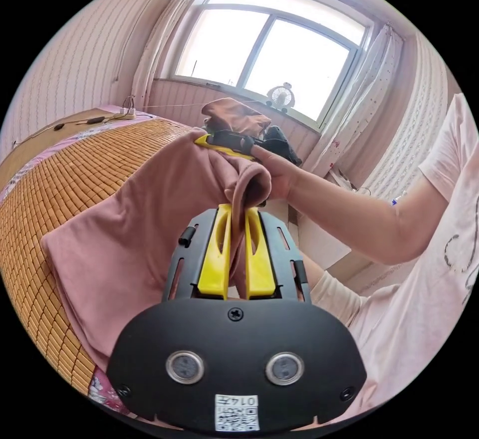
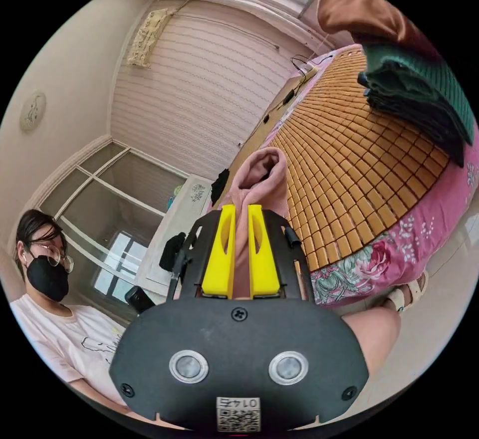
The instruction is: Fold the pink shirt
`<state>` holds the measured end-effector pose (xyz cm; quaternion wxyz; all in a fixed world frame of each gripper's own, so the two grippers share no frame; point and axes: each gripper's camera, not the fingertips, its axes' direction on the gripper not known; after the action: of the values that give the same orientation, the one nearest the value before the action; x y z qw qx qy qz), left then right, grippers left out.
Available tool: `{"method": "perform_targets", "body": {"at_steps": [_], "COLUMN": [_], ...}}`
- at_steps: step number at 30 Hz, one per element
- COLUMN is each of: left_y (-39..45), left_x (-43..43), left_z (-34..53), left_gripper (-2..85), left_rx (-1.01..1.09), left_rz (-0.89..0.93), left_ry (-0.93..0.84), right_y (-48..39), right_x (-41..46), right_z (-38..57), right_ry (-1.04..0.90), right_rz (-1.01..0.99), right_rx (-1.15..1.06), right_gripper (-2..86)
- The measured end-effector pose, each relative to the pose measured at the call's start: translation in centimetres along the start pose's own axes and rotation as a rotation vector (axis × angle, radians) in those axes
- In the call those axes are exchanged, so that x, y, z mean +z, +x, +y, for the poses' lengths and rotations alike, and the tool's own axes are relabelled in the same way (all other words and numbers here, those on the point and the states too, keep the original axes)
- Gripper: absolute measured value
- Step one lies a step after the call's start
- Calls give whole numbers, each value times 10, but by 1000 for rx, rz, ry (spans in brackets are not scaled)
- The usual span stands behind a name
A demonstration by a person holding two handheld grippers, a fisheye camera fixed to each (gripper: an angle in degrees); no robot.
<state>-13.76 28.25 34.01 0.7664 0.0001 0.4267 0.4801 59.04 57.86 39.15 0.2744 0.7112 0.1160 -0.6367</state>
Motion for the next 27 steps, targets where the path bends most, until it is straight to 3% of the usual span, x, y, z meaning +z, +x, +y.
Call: {"method": "perform_targets", "body": {"at_steps": [3, 9, 11, 14, 17, 21, 27], "left_y": [-6, -28, -45, -70, -77, -80, -77], "left_x": [-4, -52, -66, -79, -102, -123, -126], "left_z": [1, 45, 76, 112, 130, 138, 109], "left_gripper": [44, 49, 50, 40, 37, 13, -9], "left_rx": [-48, -148, -202, -366, -447, -514, -442], "left_rz": [33, -169, -314, -366, -380, -402, -388], "left_ry": [15, -31, -129, -250, -224, -119, 6], "right_y": [-40, -97, -117, -123, -144, -162, -174], "right_x": [21, 166, 227, 269, 251, 228, 287], "right_z": [-11, 20, 49, 67, 69, 63, 61], "right_ry": [-88, -394, -492, -569, -470, -402, -517], "right_rz": [24, 8, 143, 245, 131, 202, 267], "right_rx": [-142, -286, -430, -449, -557, -689, -801], "right_gripper": [41, 76, 86, 94, 88, 28, 0]}}
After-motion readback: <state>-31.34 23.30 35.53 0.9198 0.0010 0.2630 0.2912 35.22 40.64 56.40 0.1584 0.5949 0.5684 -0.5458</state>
